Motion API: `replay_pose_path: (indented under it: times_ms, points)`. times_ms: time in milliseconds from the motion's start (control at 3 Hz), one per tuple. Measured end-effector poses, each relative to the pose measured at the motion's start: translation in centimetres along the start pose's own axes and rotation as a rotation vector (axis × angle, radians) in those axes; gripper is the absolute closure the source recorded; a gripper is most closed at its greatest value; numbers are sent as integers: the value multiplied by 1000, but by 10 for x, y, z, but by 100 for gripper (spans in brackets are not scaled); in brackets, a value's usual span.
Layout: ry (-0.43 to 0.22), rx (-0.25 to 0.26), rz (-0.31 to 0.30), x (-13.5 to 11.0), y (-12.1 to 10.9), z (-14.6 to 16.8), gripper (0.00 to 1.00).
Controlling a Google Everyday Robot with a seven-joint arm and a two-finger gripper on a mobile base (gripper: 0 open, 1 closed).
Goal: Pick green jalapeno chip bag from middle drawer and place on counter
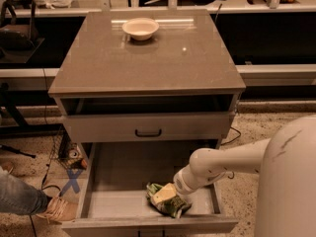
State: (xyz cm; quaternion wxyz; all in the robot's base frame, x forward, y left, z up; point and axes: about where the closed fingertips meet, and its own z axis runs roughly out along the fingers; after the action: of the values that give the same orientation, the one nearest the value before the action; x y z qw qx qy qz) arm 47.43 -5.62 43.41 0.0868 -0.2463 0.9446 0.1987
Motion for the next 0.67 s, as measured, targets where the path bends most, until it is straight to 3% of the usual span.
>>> replay_pose_path:
  times_ms: [333,667]
  points:
    - [19,2,23,10,-7,9,14]
    - [29,4,35,17,-11,14,38]
